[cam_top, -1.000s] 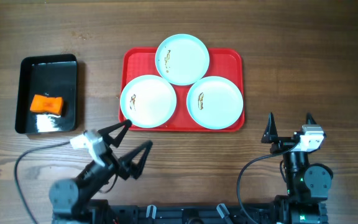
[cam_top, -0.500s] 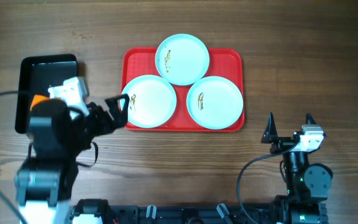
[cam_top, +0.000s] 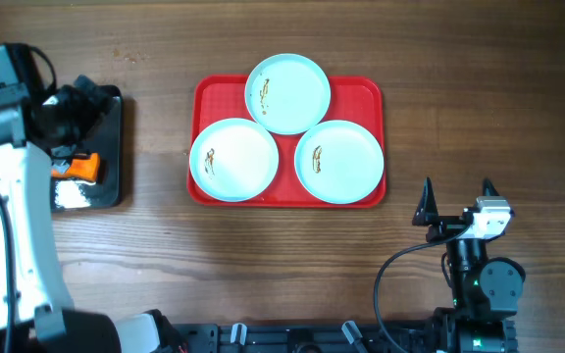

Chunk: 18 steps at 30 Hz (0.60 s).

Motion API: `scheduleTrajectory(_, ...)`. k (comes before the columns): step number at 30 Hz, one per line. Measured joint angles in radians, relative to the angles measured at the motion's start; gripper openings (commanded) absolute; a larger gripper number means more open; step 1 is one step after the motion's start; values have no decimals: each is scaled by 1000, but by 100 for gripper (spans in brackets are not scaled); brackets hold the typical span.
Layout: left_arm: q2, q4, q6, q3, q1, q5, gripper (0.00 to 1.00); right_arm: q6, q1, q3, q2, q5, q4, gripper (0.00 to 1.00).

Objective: Clean dirty plates on tray and stack at the side
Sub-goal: 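Move the left gripper over the black tray toward the orange sponge, then grasp the orange sponge with the left gripper and lift it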

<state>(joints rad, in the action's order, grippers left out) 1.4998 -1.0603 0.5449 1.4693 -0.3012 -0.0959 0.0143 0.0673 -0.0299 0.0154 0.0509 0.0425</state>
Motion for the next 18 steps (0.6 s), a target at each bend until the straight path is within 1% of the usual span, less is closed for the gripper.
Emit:
scheduleTrajectory(2, 32, 15, 29, 0, -28, 13, 100, 0, 0, 0, 0, 0, 0, 100)
scheduleTrajectory(7, 121, 40, 129, 0, -108, 105, 100, 0, 0, 0, 0, 0, 0, 100)
scheduleTrajectory(12, 212, 43, 177, 2, -176, 144, 99, 0, 0, 0, 0, 0, 0, 100)
scheduleTrajectory(14, 260, 44, 187, 2, -185, 153, 92, 0, 0, 0, 0, 0, 0, 100)
scheduleTrajectory(18, 353, 82, 200, 2, -185, 156, 89, 0, 0, 0, 0, 0, 0, 100)
